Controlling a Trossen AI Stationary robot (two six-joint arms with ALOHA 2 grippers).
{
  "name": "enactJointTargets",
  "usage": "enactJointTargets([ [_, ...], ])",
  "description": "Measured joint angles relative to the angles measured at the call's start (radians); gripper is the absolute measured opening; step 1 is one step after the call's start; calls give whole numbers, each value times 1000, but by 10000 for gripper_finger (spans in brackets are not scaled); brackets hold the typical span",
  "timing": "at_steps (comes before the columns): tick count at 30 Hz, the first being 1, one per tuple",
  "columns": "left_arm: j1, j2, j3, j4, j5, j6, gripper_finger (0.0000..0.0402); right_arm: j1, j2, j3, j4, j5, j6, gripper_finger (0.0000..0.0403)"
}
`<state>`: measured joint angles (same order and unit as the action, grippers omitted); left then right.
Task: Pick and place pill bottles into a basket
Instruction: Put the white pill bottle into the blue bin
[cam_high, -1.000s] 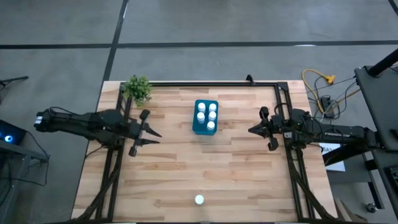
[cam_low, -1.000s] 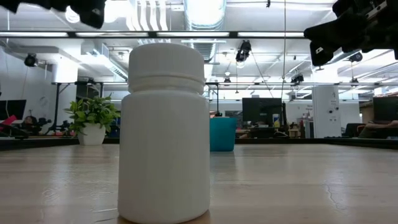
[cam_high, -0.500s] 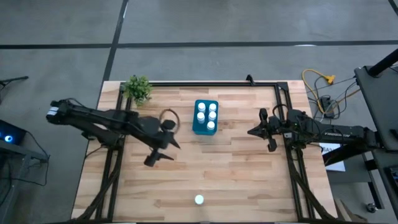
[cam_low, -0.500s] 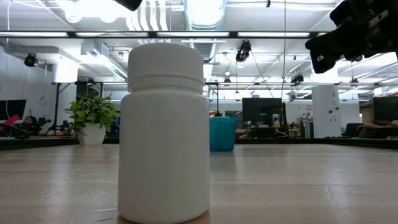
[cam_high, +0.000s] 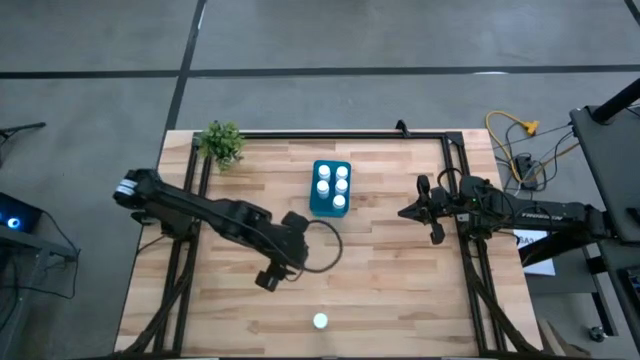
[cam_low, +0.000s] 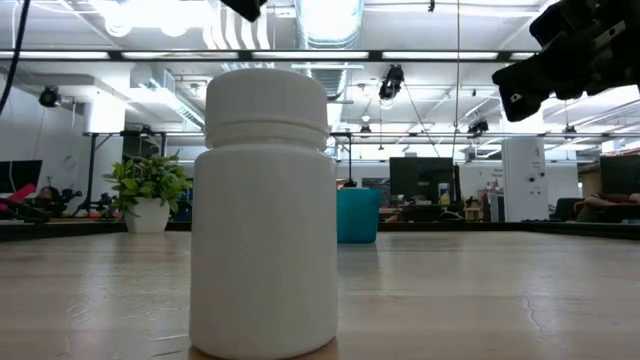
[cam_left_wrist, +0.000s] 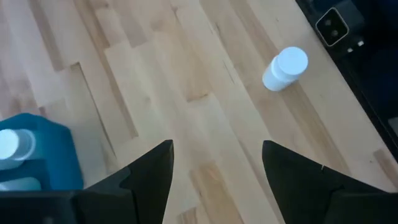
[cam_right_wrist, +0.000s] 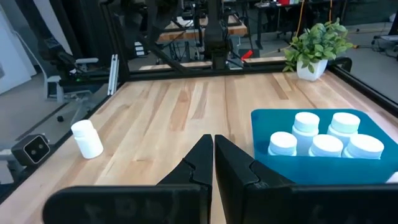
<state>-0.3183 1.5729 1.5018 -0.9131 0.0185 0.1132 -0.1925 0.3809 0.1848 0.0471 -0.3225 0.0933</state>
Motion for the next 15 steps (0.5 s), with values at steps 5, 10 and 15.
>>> enactJointTargets([
  [5,2,46,17,5,-2,3,228,0,0,0,-4,0,0,9],
  [10,-4,76,29,15,-2,-1,228,0,0,0,-22,0,-2,9],
  [15,-36,145,68,12,1,0,228,0,0,0,-42,4,-7,9],
])
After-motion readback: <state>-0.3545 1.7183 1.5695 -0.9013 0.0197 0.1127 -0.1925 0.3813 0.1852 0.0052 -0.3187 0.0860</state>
